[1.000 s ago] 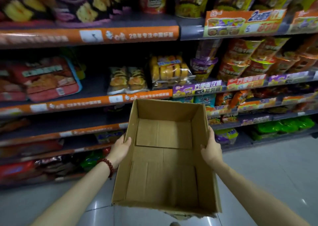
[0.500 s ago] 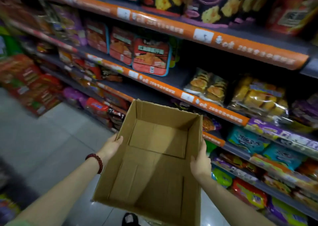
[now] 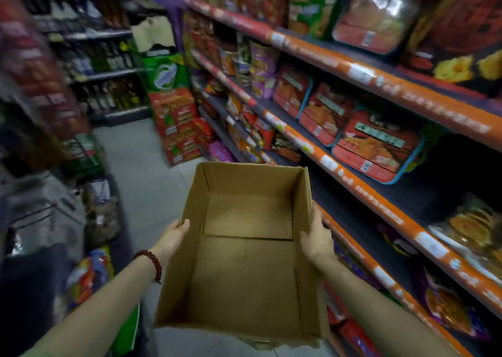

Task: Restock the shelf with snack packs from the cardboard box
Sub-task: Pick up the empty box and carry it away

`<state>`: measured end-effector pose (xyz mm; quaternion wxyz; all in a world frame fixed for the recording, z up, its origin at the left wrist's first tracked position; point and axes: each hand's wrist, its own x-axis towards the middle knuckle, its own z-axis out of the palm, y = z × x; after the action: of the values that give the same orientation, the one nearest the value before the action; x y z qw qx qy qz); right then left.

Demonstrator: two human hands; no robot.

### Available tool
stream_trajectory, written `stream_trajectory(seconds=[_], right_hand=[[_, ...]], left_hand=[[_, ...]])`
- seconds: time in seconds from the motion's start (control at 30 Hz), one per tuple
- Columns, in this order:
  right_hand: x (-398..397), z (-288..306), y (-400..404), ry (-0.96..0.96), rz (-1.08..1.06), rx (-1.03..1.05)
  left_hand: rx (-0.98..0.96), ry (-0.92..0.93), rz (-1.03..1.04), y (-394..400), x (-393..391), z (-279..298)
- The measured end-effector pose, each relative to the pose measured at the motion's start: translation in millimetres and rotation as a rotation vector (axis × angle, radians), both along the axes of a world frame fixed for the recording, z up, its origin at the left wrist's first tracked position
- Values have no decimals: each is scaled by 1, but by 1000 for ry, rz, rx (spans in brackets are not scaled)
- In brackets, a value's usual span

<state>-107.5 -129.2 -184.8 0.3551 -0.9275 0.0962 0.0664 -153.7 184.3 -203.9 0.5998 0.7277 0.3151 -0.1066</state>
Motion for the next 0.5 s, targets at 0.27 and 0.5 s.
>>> stream_trajectory(seconds=[0.27,0.5], right_hand=[[100,22,97,-78,243,2],[203,18,186,-60,375,-9]], left_hand=[[-68,-56,243,87,32,10],[-52,-95,376,152,87,3]])
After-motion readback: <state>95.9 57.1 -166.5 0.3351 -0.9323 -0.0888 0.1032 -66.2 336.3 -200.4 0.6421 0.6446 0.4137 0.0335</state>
